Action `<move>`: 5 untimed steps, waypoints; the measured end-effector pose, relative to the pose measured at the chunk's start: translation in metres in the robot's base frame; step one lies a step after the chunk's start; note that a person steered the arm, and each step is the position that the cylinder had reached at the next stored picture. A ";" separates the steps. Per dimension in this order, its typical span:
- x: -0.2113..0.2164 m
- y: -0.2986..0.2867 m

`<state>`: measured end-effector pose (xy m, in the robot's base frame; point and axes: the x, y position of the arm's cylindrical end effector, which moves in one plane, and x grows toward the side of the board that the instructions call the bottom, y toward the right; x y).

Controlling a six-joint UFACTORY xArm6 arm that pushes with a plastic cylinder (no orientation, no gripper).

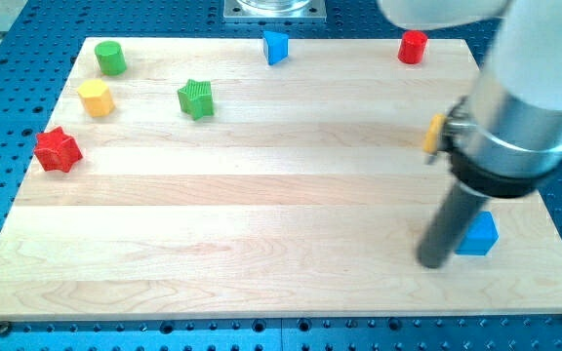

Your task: Slide the green star at the bottom left of the board

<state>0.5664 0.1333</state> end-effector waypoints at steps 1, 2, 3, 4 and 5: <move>-0.070 -0.082; -0.145 -0.133; -0.192 -0.165; -0.238 -0.158; -0.252 -0.157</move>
<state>0.3145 -0.0235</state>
